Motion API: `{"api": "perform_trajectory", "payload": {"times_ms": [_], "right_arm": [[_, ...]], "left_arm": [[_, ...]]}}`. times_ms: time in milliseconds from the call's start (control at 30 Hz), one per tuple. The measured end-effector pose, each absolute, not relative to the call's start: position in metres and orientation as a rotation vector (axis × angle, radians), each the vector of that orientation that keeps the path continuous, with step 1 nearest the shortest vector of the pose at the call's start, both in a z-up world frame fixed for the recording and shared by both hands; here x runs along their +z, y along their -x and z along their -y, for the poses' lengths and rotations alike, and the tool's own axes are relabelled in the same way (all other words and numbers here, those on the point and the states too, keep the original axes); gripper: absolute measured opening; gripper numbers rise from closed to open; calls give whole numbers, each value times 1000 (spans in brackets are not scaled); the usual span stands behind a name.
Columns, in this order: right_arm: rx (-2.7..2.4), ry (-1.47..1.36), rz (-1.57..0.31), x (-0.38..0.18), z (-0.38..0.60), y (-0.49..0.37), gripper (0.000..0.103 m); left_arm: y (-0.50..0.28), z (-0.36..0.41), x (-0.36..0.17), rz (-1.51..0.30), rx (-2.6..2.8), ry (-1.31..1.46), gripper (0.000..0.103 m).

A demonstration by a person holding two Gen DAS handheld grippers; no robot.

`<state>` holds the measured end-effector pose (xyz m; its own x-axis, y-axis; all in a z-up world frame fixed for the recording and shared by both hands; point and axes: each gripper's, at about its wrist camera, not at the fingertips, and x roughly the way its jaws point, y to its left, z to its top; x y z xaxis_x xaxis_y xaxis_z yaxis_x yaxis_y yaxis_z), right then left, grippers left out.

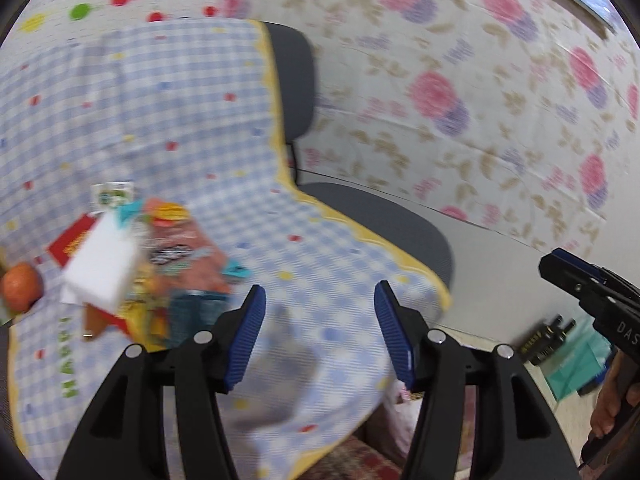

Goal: Collect trash
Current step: 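Move both tools back over the remaining trash on the chair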

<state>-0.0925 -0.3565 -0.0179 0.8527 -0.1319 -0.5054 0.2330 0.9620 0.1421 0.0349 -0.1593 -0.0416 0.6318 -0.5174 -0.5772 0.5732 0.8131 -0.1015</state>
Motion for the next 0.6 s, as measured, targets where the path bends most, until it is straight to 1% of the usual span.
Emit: {"api": "perform_trajectory", "payload": {"times_ms": [267, 367, 467, 533, 600], "right_arm": [[-94, -145, -491, -1, 312, 51, 41], [-52, -135, -490, 0, 295, 36, 43], [-11, -129, -497, -2, 279, 22, 51], [16, -123, -502, -5, 268, 13, 59], [47, -115, -518, -12, 254, 1, 62]], "left_arm": [[-61, 94, -31, -603, -413, -71, 60], [-65, 72, -29, -600, -352, -64, 62], [-69, 49, -29, -600, -295, -49, 64], [-70, 37, -30, -602, -265, -39, 64], [-73, 24, -33, -605, -230, -34, 64]]}}
